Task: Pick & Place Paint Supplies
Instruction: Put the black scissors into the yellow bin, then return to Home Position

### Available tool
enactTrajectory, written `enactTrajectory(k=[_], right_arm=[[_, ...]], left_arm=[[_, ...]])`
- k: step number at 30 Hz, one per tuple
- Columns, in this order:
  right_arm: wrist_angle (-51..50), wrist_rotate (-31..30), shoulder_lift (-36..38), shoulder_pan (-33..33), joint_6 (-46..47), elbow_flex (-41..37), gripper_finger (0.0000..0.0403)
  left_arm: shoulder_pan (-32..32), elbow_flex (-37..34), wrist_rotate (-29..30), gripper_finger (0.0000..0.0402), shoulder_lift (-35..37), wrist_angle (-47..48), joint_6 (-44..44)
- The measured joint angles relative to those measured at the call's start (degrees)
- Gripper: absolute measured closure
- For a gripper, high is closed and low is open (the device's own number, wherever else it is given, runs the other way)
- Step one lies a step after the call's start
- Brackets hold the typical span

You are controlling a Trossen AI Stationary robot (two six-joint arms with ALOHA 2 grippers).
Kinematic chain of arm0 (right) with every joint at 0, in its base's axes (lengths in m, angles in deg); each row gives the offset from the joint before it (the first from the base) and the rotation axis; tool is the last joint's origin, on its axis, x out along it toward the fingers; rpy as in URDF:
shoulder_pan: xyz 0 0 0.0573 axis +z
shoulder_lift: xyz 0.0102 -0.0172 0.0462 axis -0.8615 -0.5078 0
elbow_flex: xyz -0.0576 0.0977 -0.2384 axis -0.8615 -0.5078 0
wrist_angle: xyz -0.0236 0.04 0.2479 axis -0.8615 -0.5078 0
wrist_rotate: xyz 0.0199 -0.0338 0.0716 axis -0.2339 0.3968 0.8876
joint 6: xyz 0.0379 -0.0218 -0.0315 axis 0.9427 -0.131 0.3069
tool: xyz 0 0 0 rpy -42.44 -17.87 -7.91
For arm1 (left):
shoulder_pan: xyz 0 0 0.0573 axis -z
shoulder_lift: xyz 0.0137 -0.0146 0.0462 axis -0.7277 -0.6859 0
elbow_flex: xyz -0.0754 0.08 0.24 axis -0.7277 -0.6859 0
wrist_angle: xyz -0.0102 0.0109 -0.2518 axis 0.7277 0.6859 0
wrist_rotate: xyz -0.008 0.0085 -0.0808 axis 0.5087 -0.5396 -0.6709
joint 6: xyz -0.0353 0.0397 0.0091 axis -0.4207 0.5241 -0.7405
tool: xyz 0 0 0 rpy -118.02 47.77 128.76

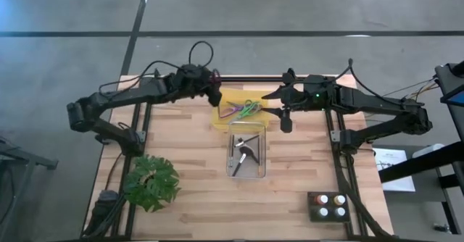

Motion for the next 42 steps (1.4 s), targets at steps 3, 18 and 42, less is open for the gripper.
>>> enactTrajectory(k=[3,18,42], right_arm=[[-0.07,-0.01,0.04,0.0,0.07,0.0,0.0225],[-0.59,-0.01,0.0,0.0,-0.14,0.0,0.0225],[-2.49,-0.08,-0.02,0.0,-0.42,0.0,0.0225]], left_arm=[[-0.02,1.98,2.4,0.0383,-3.71,-2.91,3.68],[2.02,12.53,-5.54,0.0383,-24.87,-2.41,29.16],[4.87,13.53,-7.3,0.0151,-7.88,9.7,36.32]])
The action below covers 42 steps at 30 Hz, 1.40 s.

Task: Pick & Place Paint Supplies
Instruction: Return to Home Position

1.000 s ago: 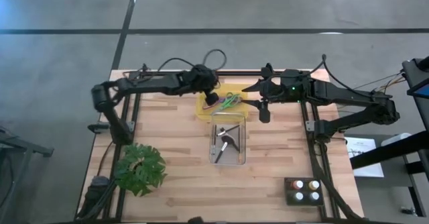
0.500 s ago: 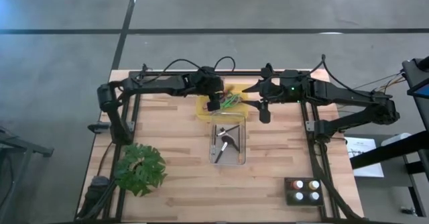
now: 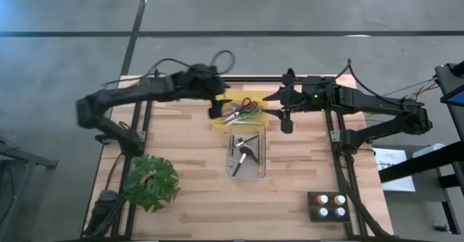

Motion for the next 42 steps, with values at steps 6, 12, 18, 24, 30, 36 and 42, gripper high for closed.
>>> enactTrajectory(k=[6,12,18,24,30,36,42], right_arm=[[-0.53,0.0,0.03,-0.02,0.0,-1.22,0.0225],[0.97,0.04,0.56,0.0,1.5,-3.65,0.0225],[1.96,0.14,1.38,0.15,5.1,-4.81,0.0225],[4.06,0.68,2.14,1.95,8.89,-6.9,0.0225],[6.24,0.07,3.69,4.09,12.83,-8.92,0.0225],[8.08,-0.09,5.24,5.75,15.41,-9.01,0.0225],[9.11,-0.11,7.04,8.15,16.78,-9.01,0.0225]], left_arm=[[1.89,-8.77,-4.94,0.0151,16.75,1.33,-6.52],[4.64,-27.71,-5.03,0.015,32.55,-15.5,-12.2],[6.94,-47.56,-5.05,0.015,38.87,-42.24,-15.81],[7.33,-58.77,-6.73,0.015,38.7,-54.05,-16.39],[7.47,-65.53,-7.57,0.015,41.17,-55.74,-19.6],[7.88,-70.14,-9.16,0.015,46.8,-55.77,-19.99],[7.96,-73.24,-10.21,0.015,55.35,-49.37,-19.29]])
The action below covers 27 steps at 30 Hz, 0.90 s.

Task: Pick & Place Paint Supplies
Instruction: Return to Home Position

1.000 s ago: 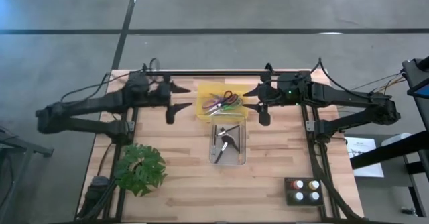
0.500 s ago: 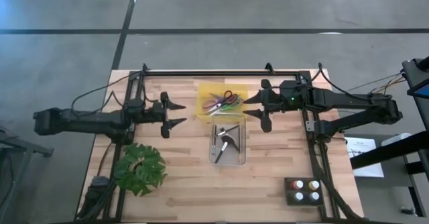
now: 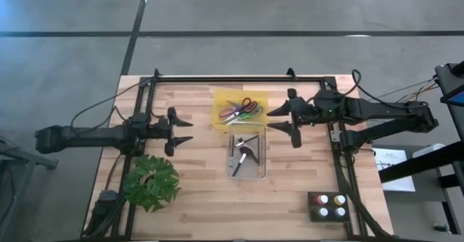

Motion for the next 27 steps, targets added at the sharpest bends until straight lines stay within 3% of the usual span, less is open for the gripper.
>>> enactTrajectory(k=[7,14,22,27], right_arm=[[-0.11,-1.75,1.08,1.79,1.5,0.0,0.0225],[-0.11,-1.92,1.07,1.77,1.73,-0.02,0.0225],[-0.46,-1.64,1.15,1.77,1.21,-0.13,0.0225],[-0.46,-1.41,3.14,2.14,-3.93,-1.22,0.0225]], left_arm=[[0.0,0.38,0.0,0.015,11.73,16.13,0.41],[0.0,-0.06,1.24,0.015,22.22,25.46,-2.29],[0.11,-0.06,8.48,0.015,24.13,26.94,-2.9],[0.09,-0.08,10.45,0.015,24.11,27.2,-5.84]])
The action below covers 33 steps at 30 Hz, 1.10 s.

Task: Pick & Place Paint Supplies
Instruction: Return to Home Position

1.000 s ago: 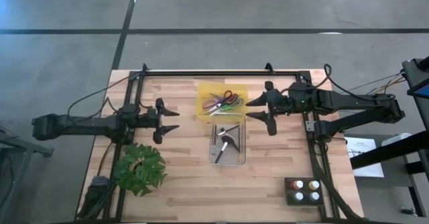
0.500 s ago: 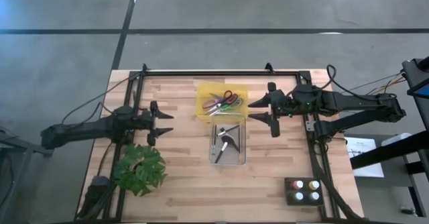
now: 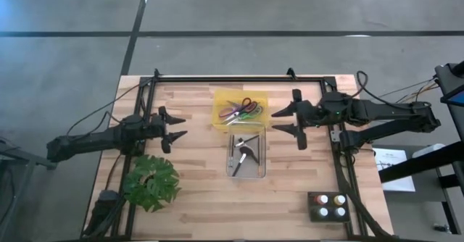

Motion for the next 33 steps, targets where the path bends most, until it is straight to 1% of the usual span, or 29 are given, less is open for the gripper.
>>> enactTrajectory(k=[3,7,9,12,14,19,23,30,33], right_arm=[[-0.11,0.05,3.62,-0.14,-2.84,-1.61,0.0225],[-0.91,-0.05,11.87,-0.2,-6.01,-5.18,0.0225],[-0.7,-0.23,16.69,-0.31,-7.63,-8.23,0.0225],[1.05,-2.45,23.28,-0.99,-9.4,-14.14,0.0225],[2.7,-3.49,27.33,-1.48,-8.94,-18.44,0.0225],[8.21,-3.5,37.32,-1.46,-4.07,-29.47,0.0225],[9.61,-5.62,44.26,-1.4,-2.19,-37.49,0.0225],[14.94,-6.03,54.44,-1.42,-3.22,-47.78,0.0225],[18.0,-5.89,54.61,-1.36,-4.96,-50.67,0.0225]], left_arm=[[0.0,-0.02,0.03,0.015,-0.02,0.02,-0.04],[0.0,-0.04,0.15,0.015,-0.09,0.04,-0.17],[0.0,-0.04,0.15,0.015,-0.09,0.03,-0.17],[0.0,-0.04,0.15,0.015,-0.11,0.03,-0.17],[0.0,-0.04,0.15,0.015,-0.09,0.03,-0.17],[0.0,-0.04,0.13,0.015,-0.09,0.03,-0.17],[0.0,-0.07,0.15,0.015,-0.09,0.03,-0.17],[-0.02,-0.09,0.13,0.015,-0.09,0.02,-0.17],[-0.02,-0.09,0.13,0.015,-0.09,0.01,-0.17]])
